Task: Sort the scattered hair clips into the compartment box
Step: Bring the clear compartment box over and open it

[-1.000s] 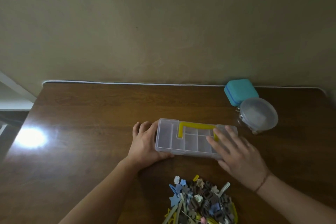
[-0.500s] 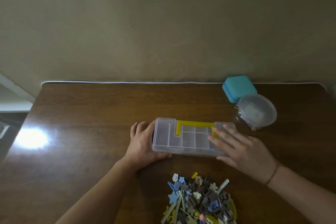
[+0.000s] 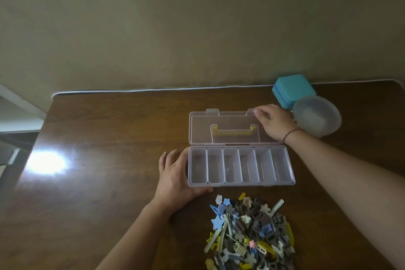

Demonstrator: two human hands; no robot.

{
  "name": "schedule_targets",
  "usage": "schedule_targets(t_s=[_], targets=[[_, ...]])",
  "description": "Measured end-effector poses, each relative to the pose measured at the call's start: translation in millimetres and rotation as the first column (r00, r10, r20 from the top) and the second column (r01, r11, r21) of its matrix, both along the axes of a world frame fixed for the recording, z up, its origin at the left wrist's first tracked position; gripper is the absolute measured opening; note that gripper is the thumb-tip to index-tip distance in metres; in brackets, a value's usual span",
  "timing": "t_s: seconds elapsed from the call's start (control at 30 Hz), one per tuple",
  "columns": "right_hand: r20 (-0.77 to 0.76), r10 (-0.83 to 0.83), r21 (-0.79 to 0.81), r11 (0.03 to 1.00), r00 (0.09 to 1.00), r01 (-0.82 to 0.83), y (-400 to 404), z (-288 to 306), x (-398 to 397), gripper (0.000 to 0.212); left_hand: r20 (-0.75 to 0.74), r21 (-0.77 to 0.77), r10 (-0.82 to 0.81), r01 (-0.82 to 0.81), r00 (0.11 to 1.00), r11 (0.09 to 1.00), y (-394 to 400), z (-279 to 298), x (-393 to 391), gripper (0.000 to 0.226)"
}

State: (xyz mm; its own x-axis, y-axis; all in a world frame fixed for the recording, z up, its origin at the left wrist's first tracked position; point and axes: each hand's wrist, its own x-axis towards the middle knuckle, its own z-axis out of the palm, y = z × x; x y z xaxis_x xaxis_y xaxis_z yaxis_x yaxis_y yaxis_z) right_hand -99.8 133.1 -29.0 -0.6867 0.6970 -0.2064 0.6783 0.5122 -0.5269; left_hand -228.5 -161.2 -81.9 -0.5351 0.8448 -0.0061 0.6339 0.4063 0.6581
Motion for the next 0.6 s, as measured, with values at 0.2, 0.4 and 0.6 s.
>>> schedule_targets(t_s=[0.2,0.4,0.6], targets=[[-0.033,-0.005,-0.135,0.991,0.999,0.0,-5.6,0.7,13.5,0.041,-0.046,0.011,0.017,-0.017,0.999,1.0,-4.7,-0.2,8.1,0.1],[-0.288,-0.108,0.0,0.994,0.951,0.113,-48.1,27.6,60.4,0.04,-0.057,-0.021,0.021,-0.022,0.998,1.0,-8.7,1.0,19.9,0.101],[-0.45,0.119,0.441,0.892,0.885,0.105,-112.8,30.7,149.8,0.024,0.069,-0.001,0.049,-0.049,0.996,0.999,-14.3,-2.6,26.3,0.114]])
